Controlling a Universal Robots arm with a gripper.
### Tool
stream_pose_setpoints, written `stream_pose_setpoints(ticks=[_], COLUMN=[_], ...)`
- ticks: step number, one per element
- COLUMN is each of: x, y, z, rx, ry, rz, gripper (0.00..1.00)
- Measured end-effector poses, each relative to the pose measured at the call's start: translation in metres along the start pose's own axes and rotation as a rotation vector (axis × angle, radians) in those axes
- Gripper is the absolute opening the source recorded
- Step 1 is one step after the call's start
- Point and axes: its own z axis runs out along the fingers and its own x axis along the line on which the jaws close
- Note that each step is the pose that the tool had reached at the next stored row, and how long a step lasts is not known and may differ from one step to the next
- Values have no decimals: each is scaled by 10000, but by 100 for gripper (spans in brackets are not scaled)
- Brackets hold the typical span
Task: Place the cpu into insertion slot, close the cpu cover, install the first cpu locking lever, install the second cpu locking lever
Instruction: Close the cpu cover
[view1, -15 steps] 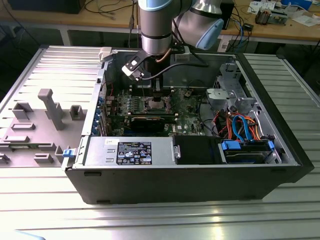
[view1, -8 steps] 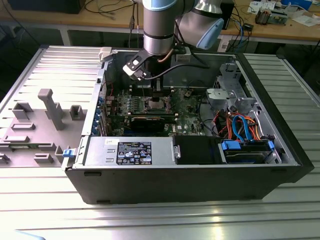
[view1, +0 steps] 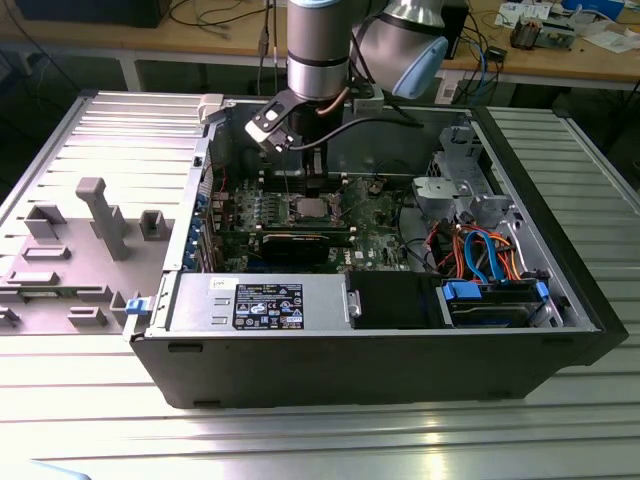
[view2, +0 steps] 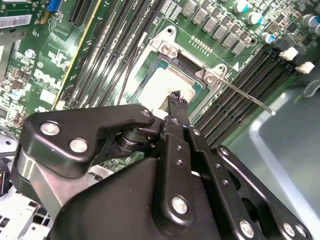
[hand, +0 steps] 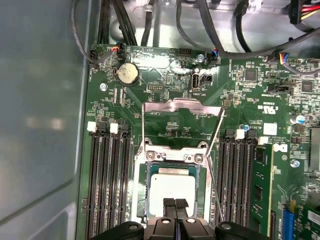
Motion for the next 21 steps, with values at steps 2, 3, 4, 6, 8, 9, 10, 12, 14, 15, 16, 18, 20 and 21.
stream_pose_setpoints(ticks=[2,3,4,6,8,9,10,12,14,15,16,18,20,21], x=[-2,-3,-3,-3,-3,-3,-3,-5,-5,-6,-6,-6,-7,-7], y=[1,1,2,2,2,2,2,12,22,33,39,40,54,60], z=[-64,-91,-107,-115,-115,-116,-116,-117,-115,-114,-114,-114,-113,-111], rx=[0,1,1,-1,0,0,0,18,27,34,32,34,46,51], ry=[0,-1,-4,-3,-3,-3,-4,-4,0,13,21,22,22,23], rz=[0,0,0,0,0,0,0,-4,-3,-3,-3,-1,-3,-3], gripper=[11,11,11,11,11,11,11,11,11,11,11,11,11,11])
